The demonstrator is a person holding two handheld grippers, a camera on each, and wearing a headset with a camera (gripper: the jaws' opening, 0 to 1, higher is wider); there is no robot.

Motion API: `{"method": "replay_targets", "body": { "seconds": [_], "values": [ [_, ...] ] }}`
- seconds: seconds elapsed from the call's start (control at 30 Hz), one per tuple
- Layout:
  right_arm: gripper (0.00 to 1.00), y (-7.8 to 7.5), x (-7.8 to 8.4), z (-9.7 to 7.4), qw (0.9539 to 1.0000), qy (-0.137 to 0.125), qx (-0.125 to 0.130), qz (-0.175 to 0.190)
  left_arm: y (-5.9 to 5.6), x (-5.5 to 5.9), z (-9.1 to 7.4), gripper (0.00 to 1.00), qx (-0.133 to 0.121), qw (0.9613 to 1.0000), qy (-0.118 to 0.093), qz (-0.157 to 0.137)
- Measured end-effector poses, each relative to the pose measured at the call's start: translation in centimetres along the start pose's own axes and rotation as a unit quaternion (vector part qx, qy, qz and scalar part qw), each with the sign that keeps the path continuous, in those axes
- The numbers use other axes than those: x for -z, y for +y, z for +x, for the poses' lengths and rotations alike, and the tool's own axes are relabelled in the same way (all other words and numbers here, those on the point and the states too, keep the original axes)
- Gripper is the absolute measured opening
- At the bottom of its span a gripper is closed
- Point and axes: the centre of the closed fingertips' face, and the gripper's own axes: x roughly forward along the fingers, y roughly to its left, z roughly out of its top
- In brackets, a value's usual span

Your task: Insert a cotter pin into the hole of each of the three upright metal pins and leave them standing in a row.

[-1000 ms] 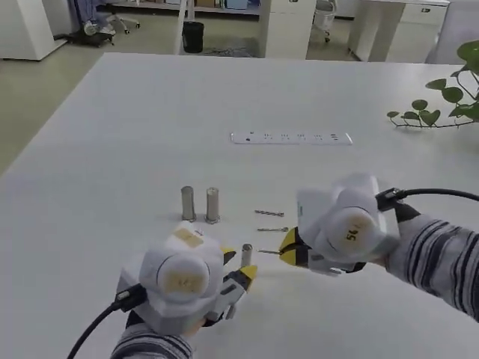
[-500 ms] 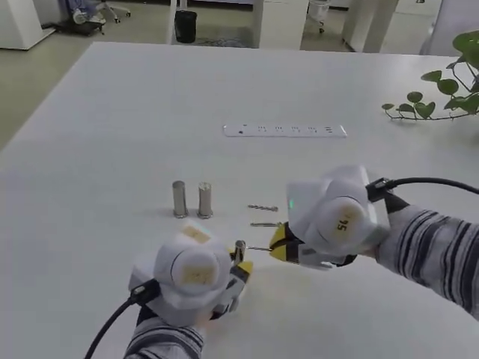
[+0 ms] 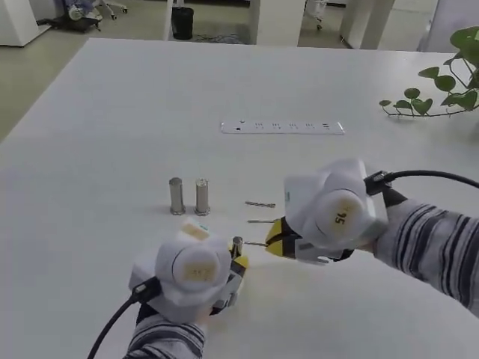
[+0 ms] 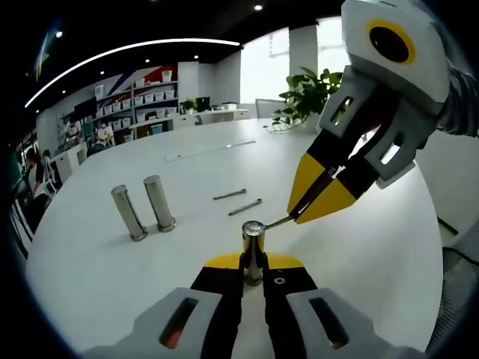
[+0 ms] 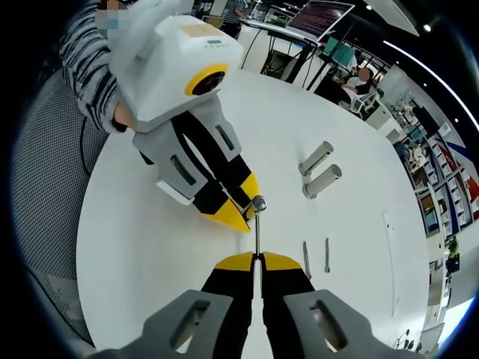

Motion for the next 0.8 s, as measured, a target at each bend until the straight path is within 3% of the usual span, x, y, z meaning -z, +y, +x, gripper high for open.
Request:
{"method": "replay_targets", "body": {
  "seconds": [0.4, 0.47, 0.6, 0.8],
  "values": [
    [0.0, 0.1, -0.7, -0.1, 1.0, 0.005, 0.004, 0.004, 0.2, 0.1, 0.0, 0.05, -0.023, 0.9997, -0.008, -0.007],
    [0.0, 0.1, -1.0, -0.2, 1.0, 0.002, 0.003, 0.008, 0.2, 0.1, 0.0, 0.05, -0.028, 0.9995, -0.009, -0.015],
    [0.0, 0.2, -1.7, -0.5, 0.9999, -0.01, 0.003, 0.013, 0.1, 0.1, 0.2, 0.05, -0.032, 0.9995, -0.008, -0.004],
    [0.0, 0.1, -1.9, -0.3, 0.9999, -0.009, 0.006, 0.009, 0.1, 0.2, 0.2, 0.05, -0.035, 0.9993, -0.006, -0.01]
  ]
}}
